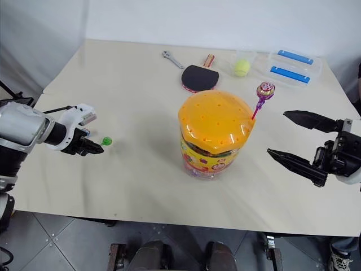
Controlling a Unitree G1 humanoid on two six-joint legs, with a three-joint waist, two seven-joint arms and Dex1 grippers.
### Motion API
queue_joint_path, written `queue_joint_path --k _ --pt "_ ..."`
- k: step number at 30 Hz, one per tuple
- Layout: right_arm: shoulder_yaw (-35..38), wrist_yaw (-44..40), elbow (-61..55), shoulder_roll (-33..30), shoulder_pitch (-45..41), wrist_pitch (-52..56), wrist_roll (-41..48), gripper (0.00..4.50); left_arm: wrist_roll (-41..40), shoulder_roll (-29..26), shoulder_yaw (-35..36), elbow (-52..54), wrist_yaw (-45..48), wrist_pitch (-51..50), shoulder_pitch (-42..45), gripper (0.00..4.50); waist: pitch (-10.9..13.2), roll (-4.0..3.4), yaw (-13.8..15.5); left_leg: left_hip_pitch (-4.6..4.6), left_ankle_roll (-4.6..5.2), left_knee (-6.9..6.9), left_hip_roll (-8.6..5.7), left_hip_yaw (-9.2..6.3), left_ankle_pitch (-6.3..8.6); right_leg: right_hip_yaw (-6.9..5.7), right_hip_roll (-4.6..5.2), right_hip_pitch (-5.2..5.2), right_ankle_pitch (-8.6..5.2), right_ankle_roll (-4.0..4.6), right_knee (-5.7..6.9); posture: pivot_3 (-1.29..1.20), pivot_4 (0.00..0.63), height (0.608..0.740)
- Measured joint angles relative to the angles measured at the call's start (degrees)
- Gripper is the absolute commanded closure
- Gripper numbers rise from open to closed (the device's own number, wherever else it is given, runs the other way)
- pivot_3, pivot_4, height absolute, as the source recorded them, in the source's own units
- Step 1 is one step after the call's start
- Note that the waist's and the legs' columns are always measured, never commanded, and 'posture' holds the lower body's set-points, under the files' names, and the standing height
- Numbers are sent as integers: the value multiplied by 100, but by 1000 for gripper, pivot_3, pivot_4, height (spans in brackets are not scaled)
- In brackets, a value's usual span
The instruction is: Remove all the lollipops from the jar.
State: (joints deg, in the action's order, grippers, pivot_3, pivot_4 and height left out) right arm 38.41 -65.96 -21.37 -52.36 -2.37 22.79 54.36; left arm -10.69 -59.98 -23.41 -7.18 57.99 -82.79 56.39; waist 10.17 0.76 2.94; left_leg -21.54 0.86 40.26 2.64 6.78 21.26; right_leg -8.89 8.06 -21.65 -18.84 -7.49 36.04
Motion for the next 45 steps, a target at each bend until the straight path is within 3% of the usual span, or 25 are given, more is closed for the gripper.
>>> queue_joint_path --k 7,21,27,30,35,38,43,45 --pt "0 -76 77 -1 -13 9 -42 0 -393 -156 146 289 9 -30 -47 34 0 0 -9 0 0 0 0 1 0 0 0 0 0 0 0 0 150 740" --pt "362 255 -57 -51 217 227 -49 0 -846 -103 1087 -61 602 1356 693 34 -1 -1 -12 0 0 0 0 4 0 -1 0 -1 0 0 0 0 150 740" --pt "422 1156 -594 -89 322 819 65 0 -1839 1296 2778 -424 1050 3252 451 34 -1 -2 -12 -6 1 21 2 -2 1 -5 2 2 0 0 7 0 150 740" --pt "373 1612 -777 -121 306 1132 135 0 -2197 1729 3208 -645 1699 4244 199 34 -1 -2 -36 -6 0 19 3 -2 1 -8 0 -1 0 0 11 0 150 740" --pt "-24 2254 -840 -81 -263 1384 359 0 -2424 1928 3303 -1162 2804 5363 102 34 -2 -3 -124 -4 0 19 2 2 1 -7 0 -2 0 0 11 0 150 740" --pt "-501 2696 -778 126 -975 1429 486 0 -2486 1871 3048 -1434 2808 5690 40 34 -2 -3 -163 -4 0 19 2 -3 1 -7 0 -1 0 0 13 0 150 740" --pt "-1198 2923 -430 263 -1414 1610 469 0 -2512 1823 2724 -1642 2809 5966 -46 34 -2 -3 -143 -10 2 17 -1 -6 2 -11 2 -4 0 0 11 0 150 740" --pt "-1359 2916 -306 340 -1554 1610 457 381 -2515 1822 2714 -1642 2808 6014 -43 0 -2 -3 -151 -10 2 17 -1 -5 2 -11 2 -4 0 0 11 0 150 740"
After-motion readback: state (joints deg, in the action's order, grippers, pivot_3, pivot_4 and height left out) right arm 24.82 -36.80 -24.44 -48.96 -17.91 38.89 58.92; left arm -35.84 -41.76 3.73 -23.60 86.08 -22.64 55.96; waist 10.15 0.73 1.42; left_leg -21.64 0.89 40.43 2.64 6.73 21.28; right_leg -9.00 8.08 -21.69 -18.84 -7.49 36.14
